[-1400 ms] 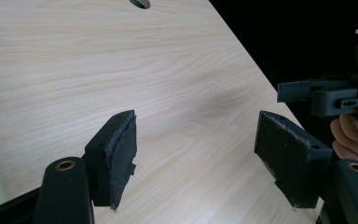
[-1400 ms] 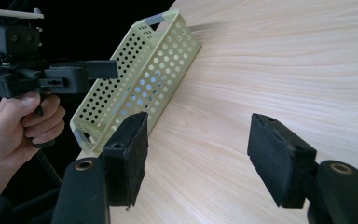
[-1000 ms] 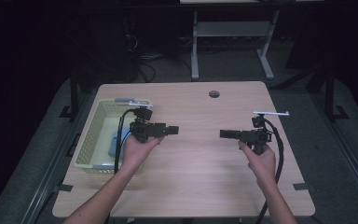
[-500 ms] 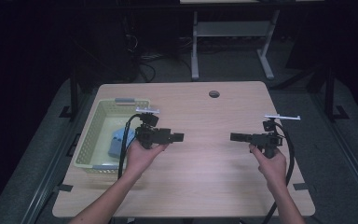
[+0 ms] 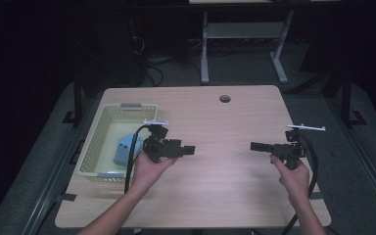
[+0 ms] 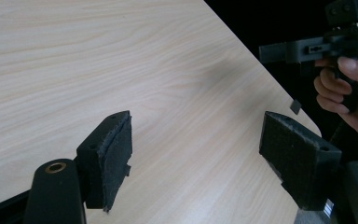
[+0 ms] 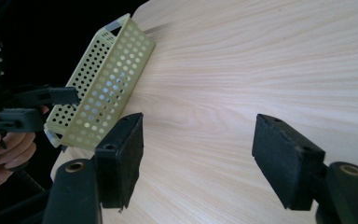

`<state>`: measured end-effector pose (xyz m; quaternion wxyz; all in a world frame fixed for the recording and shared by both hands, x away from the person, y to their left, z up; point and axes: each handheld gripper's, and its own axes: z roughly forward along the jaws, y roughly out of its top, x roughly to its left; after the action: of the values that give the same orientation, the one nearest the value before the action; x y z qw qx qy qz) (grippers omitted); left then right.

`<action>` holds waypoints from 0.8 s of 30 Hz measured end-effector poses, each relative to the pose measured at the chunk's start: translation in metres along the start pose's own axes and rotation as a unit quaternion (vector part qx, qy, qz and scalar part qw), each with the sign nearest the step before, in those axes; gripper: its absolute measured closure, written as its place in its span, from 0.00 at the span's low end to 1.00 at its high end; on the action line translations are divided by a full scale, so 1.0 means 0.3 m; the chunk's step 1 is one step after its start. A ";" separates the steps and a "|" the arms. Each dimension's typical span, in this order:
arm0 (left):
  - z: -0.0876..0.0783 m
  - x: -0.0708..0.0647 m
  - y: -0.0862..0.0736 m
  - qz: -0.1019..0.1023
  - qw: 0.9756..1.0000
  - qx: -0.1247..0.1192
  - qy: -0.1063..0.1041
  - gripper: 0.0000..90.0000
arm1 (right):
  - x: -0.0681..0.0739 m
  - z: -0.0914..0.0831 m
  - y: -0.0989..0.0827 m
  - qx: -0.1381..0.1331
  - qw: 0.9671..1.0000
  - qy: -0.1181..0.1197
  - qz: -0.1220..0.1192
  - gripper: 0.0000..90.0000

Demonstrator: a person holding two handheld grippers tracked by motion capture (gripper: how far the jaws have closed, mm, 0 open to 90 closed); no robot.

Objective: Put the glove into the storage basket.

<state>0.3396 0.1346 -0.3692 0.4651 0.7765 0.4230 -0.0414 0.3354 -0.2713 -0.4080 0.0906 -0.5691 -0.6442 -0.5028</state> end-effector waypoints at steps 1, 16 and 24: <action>0.001 -0.005 -0.004 0.002 1.000 -0.002 -0.001 0.28 | -0.002 -0.003 -0.001 -0.001 1.000 -0.001 0.000 0.37; 0.043 -0.024 -0.061 0.013 1.000 0.008 -0.008 0.27 | -0.060 -0.051 -0.041 -0.001 1.000 -0.006 0.011 0.36; 0.052 -0.033 -0.091 0.023 1.000 0.008 -0.010 0.26 | -0.092 -0.071 -0.071 -0.004 1.000 -0.007 0.020 0.36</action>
<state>0.3196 0.1223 -0.3922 0.4639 0.7894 0.3998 -0.0414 0.3173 -0.3018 -0.4284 0.0935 -0.5862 -0.6310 -0.4995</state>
